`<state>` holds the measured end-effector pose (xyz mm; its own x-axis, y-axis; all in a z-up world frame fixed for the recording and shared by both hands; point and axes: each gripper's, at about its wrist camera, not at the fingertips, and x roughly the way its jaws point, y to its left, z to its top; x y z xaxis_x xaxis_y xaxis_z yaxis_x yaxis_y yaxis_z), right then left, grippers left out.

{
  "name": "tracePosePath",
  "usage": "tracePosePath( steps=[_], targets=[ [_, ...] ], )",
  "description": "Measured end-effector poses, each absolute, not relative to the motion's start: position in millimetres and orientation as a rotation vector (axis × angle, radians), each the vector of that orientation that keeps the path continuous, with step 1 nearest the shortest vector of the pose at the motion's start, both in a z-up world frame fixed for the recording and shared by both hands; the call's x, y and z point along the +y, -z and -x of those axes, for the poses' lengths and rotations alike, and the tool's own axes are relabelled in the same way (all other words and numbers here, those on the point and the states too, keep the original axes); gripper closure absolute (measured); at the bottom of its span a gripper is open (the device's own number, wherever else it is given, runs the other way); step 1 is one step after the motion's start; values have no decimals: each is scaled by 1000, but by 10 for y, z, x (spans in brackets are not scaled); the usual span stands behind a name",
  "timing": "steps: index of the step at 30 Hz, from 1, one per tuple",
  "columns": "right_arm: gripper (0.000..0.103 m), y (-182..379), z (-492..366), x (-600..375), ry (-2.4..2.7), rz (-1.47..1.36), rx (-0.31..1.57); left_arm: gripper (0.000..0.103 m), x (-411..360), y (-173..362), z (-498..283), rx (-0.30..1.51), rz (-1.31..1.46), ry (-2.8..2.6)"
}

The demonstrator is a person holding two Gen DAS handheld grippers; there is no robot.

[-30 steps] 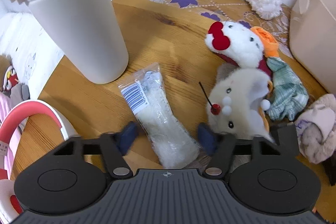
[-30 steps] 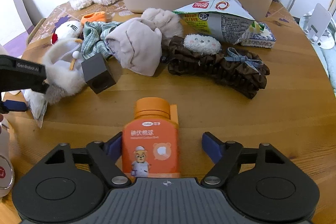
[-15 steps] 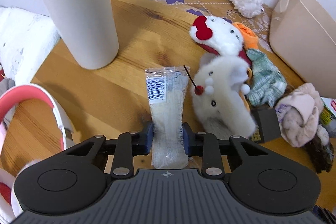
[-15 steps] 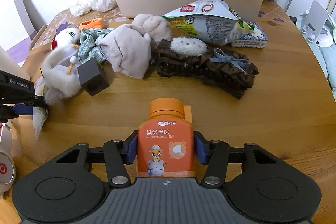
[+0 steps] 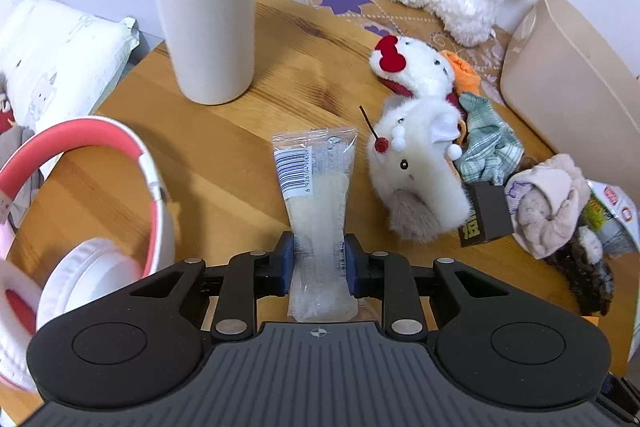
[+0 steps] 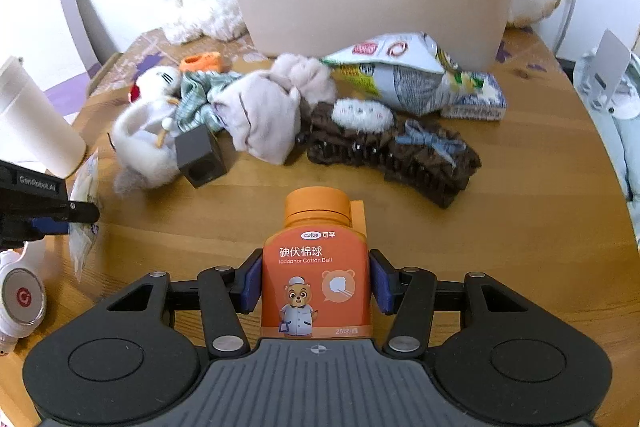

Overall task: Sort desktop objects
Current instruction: 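Carry both items into the beige basket and open both tools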

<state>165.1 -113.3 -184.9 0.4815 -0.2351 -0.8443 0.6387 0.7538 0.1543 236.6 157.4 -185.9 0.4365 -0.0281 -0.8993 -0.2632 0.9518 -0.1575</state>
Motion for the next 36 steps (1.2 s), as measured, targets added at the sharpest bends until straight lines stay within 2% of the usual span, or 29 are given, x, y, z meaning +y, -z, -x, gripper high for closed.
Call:
tracePosePath(
  steps=[9, 26, 36],
  targets=[
    [52, 1529, -1478, -1473, 596, -465, 850, 78, 1453, 1431, -2392, 1019, 285, -101],
    [52, 827, -1537, -2433, 721, -361, 661, 78, 349, 544, -3185, 782, 143, 110],
    [52, 689, -1876, -2943, 773, -298, 635, 78, -364, 472, -3801, 692, -10, 179]
  ],
)
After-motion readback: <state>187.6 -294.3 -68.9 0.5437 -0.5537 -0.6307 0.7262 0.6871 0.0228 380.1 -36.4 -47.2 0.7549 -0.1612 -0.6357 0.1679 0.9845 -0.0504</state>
